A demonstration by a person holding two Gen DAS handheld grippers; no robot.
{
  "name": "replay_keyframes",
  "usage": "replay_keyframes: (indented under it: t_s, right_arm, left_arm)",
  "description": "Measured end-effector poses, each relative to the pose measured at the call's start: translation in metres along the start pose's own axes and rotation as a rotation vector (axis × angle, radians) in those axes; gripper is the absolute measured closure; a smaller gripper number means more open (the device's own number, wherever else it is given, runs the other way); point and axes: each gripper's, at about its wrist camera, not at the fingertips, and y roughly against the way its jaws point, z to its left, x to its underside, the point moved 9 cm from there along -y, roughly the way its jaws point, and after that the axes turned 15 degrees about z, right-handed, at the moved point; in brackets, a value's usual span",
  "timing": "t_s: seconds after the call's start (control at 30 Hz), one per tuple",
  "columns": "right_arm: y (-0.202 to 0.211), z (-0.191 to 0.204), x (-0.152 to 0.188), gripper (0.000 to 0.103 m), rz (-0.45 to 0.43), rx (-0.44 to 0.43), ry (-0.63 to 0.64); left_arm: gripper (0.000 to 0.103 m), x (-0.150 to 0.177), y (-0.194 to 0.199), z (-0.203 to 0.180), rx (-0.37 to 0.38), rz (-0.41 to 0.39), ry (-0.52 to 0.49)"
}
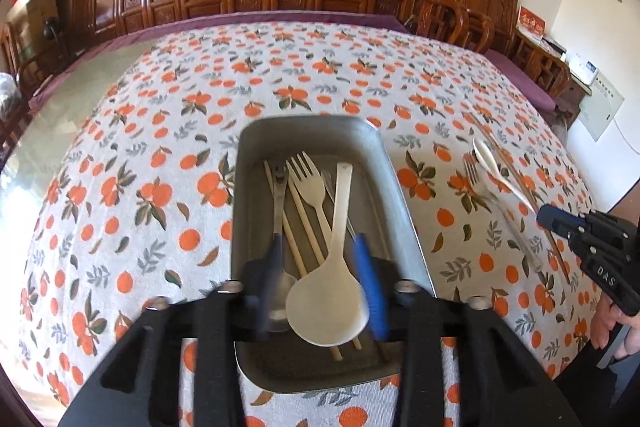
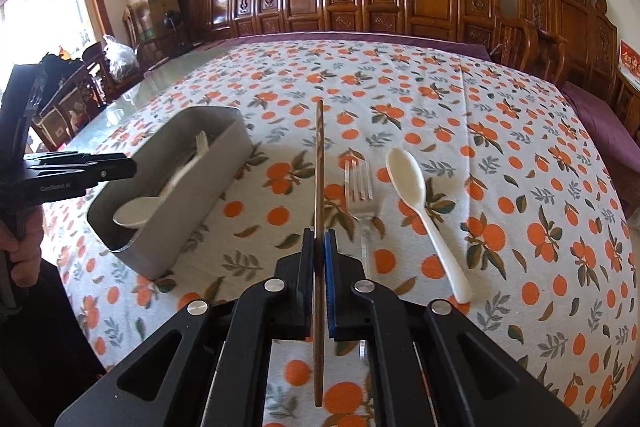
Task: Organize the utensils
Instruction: 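Lower the white spoon into the tray and open the left tool while the right tool holds the chopstick, then carry the wooden chopstick over the tray and lower it with the right tool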
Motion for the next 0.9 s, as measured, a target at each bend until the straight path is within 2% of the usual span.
replay_keyframes:
  t_s: [0.13,0.3,0.57,0.9]
  right_arm:
    - [0.000,0.015,-0.001,0.097,0.014,-0.001,0.011]
    - [0.001,0.033,-0.003,0.097,0.018,-0.018,0.016]
    - [0.002,0.064,-0.019,0.097,0.014,-0.050,0.035]
    - [-0.009,0.115,-0.048,0.097,0.014,-0.132,0.044]
  left_arm:
    - [0.029,-0.005,0.009,0.006,-0.016,-0.036,0.005]
    - [0.015,-0.009,0.014,0.014,-0.040,-0.054,-0.001]
    - [0.013,-0.012,0.027,0.031,-0.023,-0.082,0.020]
    - [0.013,-0.016,0.039,0.058,-0.016,-0.109,0.073]
